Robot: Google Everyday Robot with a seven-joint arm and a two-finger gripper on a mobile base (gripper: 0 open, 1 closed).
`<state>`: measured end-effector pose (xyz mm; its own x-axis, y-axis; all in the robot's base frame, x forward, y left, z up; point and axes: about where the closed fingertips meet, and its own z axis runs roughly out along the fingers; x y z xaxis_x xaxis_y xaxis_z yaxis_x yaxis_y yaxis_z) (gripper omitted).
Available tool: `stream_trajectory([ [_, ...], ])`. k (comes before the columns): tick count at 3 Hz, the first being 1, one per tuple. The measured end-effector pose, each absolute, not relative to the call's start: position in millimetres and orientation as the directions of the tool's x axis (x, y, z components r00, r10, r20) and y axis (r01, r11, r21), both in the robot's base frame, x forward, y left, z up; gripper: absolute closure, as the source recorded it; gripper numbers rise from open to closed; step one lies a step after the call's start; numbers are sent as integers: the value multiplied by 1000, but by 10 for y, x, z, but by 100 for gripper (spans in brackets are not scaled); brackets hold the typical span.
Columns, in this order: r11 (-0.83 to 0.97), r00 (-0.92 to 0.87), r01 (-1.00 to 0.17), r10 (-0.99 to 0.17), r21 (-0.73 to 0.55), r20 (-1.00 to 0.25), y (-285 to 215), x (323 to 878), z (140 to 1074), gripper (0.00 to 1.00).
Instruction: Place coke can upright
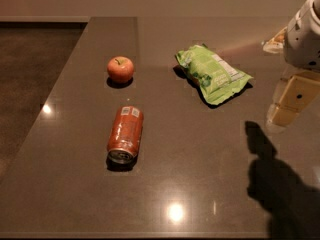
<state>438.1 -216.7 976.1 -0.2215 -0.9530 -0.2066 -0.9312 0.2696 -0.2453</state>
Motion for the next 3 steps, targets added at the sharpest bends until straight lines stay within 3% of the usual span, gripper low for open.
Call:
stream_trajectory([
  [2, 214, -165, -949, -963, -232, -214, -2068, 4395, 9764, 0],
  [3, 66, -10, -972, -971, -227, -240, -1730, 4460, 9750, 0],
])
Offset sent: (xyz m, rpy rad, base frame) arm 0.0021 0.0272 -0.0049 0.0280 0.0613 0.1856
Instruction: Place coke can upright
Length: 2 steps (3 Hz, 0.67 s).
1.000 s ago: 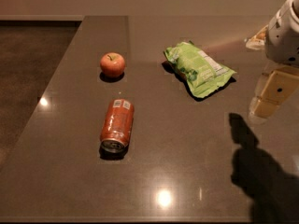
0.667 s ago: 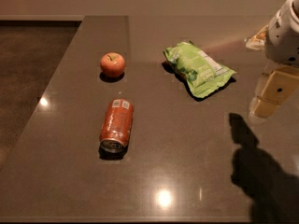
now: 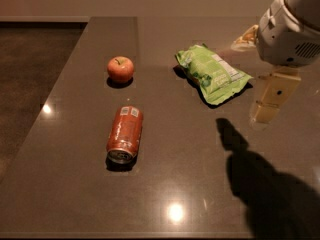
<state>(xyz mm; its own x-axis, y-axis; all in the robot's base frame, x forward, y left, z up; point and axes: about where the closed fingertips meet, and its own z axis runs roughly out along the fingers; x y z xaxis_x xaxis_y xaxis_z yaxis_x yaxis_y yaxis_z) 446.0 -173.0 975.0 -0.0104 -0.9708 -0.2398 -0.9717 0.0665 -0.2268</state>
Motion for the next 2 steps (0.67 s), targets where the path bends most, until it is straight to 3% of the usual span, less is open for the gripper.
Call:
stream_trajectory([
  [2, -354, 429, -896, -847, -269, -314, -713, 4324, 9658, 0],
])
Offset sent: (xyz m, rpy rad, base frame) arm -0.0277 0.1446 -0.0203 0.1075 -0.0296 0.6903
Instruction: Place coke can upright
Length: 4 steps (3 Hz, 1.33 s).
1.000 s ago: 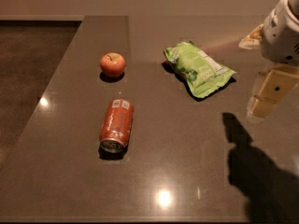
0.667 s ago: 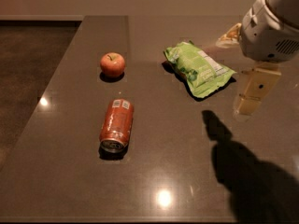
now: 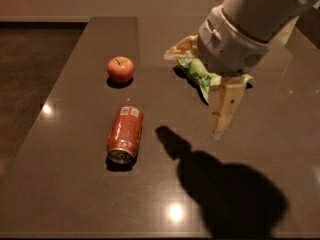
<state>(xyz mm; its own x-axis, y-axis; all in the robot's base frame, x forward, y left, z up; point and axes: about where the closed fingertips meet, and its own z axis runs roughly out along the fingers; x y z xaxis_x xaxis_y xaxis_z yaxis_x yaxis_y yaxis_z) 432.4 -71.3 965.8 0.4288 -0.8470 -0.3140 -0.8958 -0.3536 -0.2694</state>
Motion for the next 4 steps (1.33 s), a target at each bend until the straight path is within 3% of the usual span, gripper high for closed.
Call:
stream_trajectory([
  [2, -713, 752, -660, -625, -237, -210, 184, 3924, 9228, 0],
  [4, -854, 869, -494, -480, -163, -121, 522, 3784, 8858, 0],
])
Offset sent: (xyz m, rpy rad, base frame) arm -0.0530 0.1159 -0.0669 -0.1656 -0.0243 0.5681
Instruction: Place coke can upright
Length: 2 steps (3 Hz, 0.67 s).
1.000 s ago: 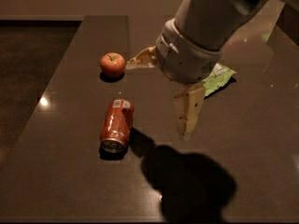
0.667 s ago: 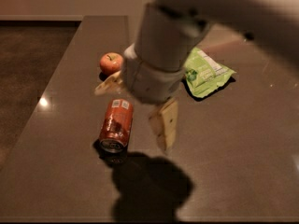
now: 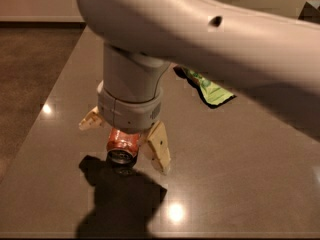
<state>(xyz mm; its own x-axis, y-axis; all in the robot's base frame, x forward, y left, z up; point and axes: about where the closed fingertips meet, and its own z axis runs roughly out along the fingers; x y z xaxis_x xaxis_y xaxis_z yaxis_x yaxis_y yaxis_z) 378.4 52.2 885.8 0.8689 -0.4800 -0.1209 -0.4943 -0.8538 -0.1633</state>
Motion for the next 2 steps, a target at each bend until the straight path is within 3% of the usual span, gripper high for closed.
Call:
stream_trajectory([
  [2, -898, 902, -432, -430, -88, -39, 552, 3923, 8562, 0],
])
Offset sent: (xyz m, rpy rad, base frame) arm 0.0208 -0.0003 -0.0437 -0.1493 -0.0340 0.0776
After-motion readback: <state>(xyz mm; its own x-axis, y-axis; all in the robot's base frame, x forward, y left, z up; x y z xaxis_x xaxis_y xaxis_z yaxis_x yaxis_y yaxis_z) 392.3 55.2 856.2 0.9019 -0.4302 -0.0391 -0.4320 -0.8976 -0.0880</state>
